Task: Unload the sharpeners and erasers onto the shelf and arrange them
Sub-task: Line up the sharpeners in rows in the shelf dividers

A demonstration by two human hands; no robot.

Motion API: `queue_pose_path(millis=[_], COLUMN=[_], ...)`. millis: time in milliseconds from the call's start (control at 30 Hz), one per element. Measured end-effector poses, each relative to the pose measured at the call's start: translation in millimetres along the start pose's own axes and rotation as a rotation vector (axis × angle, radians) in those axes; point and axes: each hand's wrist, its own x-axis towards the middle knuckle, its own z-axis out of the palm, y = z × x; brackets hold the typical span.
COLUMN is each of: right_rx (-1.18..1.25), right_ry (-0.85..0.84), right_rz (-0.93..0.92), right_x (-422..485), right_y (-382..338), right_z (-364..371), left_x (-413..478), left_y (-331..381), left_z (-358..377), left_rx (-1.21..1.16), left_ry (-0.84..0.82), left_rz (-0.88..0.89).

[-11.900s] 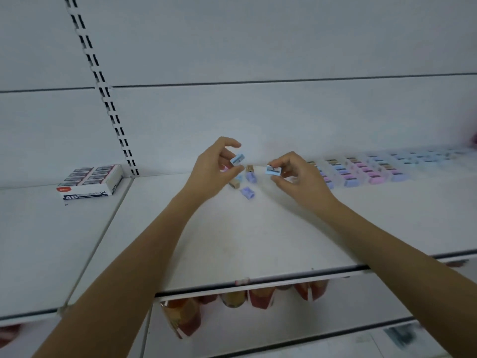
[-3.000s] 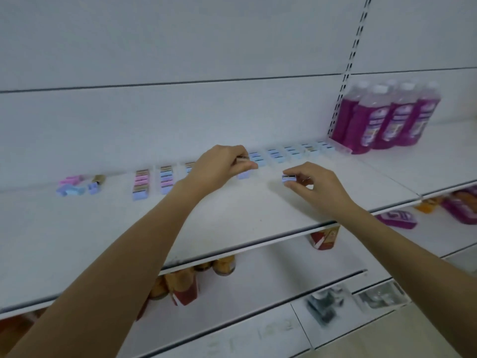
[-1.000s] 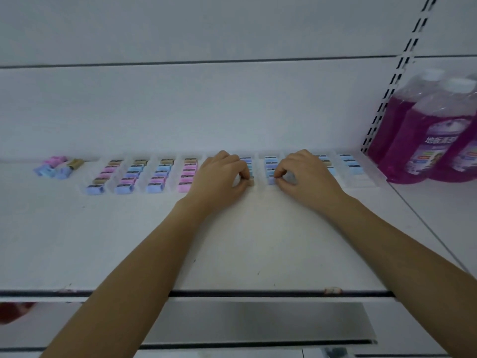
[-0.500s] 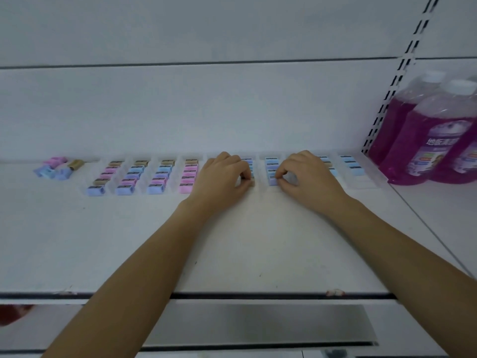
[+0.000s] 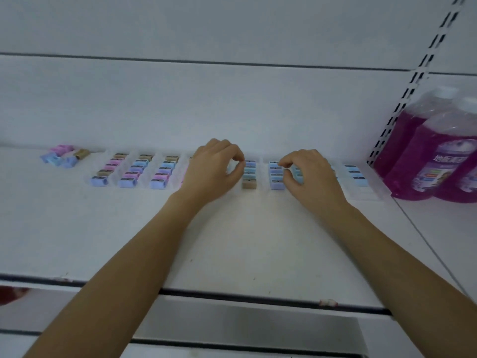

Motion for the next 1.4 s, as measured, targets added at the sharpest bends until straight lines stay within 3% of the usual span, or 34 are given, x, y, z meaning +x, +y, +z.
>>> queue_pose_path(millis=[133, 400, 867, 1400], right_rx=[-0.05, -0.038, -0.065, -0.177], right_ry=[-0.08, -0.238, -0.427, -0.556], right_rz=[-0.08, -0.3, -0.355, -0.176], right_x=[6.9, 12.2, 42.3, 143.4], right_y=[-13.7, -101.3, -296.0, -300.9], right_z=[0.0, 26.4, 132.3, 197.3], left_x=[4.7, -20.0, -110.7, -99.8], left_y=[-16.2, -90.7, -246.6, -333.3], left_z=[-26.0, -111.5, -284.6, -206.4], left_rx=[0.05, 0.225, 0.302, 0.081], left_ry=[0.078, 0.031, -0.07, -0.426], left_rz=[-0.042, -0.026, -0.275, -0.238])
